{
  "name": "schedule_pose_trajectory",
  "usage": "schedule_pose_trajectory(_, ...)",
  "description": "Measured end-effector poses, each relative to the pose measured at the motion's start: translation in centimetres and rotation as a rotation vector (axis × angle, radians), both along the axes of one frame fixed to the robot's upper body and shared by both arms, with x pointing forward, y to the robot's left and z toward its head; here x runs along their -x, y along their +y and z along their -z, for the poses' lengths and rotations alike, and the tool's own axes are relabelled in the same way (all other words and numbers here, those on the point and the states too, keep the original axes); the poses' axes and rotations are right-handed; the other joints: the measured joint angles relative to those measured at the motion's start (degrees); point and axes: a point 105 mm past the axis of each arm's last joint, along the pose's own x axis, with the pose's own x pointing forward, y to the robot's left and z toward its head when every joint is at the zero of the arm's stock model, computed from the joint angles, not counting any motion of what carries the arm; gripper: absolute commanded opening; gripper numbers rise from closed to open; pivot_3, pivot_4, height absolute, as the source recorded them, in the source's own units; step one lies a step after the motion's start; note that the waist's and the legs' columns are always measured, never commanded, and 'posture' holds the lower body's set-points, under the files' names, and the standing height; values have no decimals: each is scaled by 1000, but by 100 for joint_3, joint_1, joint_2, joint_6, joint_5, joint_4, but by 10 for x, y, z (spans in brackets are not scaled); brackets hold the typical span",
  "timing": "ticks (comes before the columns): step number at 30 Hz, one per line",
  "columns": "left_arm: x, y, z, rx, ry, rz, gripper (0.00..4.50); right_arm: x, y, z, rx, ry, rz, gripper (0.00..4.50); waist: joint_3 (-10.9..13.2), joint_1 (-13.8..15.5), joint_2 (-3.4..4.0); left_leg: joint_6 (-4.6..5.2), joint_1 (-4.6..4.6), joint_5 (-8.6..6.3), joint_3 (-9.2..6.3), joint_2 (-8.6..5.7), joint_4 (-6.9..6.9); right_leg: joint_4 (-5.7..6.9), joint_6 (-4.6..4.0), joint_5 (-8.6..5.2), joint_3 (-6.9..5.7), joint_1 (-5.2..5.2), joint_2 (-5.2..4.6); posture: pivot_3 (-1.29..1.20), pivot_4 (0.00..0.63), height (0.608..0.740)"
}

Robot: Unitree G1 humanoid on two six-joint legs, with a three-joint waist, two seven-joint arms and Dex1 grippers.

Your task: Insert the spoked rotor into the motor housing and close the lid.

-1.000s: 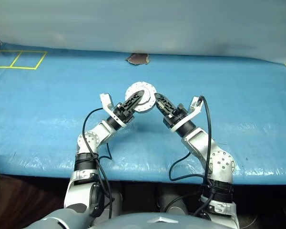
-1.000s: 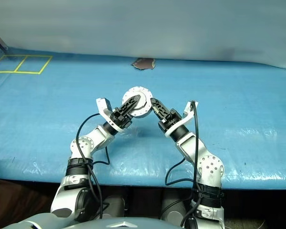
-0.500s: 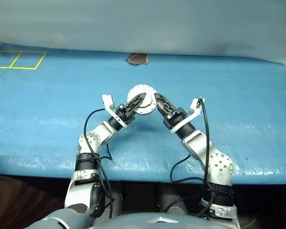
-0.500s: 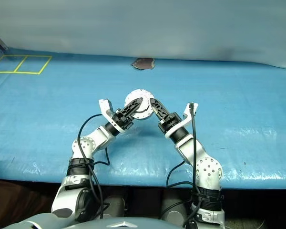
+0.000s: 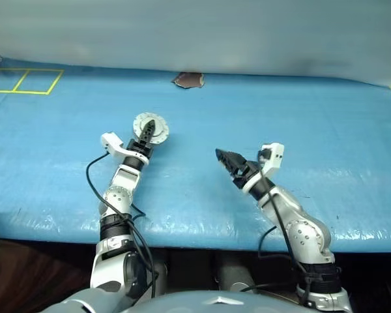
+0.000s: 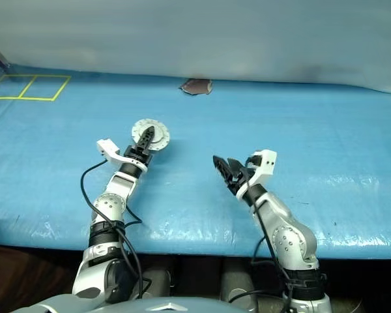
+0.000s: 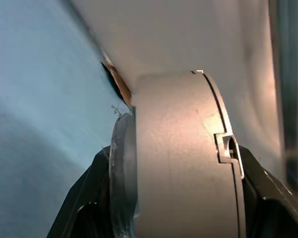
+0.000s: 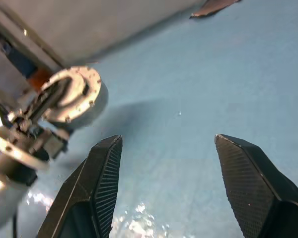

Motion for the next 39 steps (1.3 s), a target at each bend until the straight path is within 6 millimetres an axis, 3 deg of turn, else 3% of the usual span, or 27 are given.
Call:
schedule_pose_trajectory(4, -5, 17, -5, -78, 2, -113, 2626, 7, 11, 7, 105, -53, -81, 3123, 9, 62, -17, 0, 0, 0, -3, -3, 16, -2, 9, 5, 0, 11, -1, 0, 150, 740)
schedule_pose_trajectory(9, -9, 30, 5, -126, 60, -178, 2626, 9, 16, 9, 116, -79, -101, 3123, 17, 77, -30, 0, -2, 0, -5, -4, 18, -2, 12, 8, 0, 11, -1, 0, 150, 740)
schedule_pose_trajectory(15, -10, 28, 14, -159, 101, -172, 4472, 9, 18, 8, 125, -93, -110, 3165, 24, 77, -43, 0, -1, 0, -7, -4, 18, -2, 15, 10, 0, 12, -1, 0, 150, 740)
schedule_pose_trajectory(21, -11, 32, 16, -196, 130, -192, 4491, 9, 18, 6, 128, -106, -109, 3165, 24, 71, -42, 0, 2, 0, -7, -4, 19, 1, 15, 10, -1, 14, 0, 0, 150, 740)
schedule_pose_trajectory(25, -9, 45, 13, -229, 127, -264, 4491, 8, 17, 6, 128, -111, -105, 3165, 24, 73, -42, 0, 3, 0, -6, -4, 19, 1, 16, 11, 0, 14, -1, 0, 150, 740)
schedule_pose_trajectory(33, 1, 95, -21, -387, 17, -526, 4491, 8, 15, 5, 136, -120, -114, 3165, 24, 76, -43, -1, 11, 0, -5, -4, 19, 3, 15, 11, 1, 21, -1, 0, 150, 740)
schedule_pose_trajectory(37, 3, 94, -43, -425, -94, -566, 4491, 7, 12, -3, 171, -219, -91, 3165, 23, 120, -44, -1, 11, 0, -5, -5, 21, 2, 17, 12, 1, 25, -1, 0, 150, 740)
schedule_pose_trajectory(39, 1, 73, -66, -498, -228, -476, 4491, 7, 8, -8, 189, -276, -68, 3165, 23, 124, -44, -1, 13, 0, -5, -6, 21, 2, 18, 13, 2, 27, -1, 0, 150, 740)
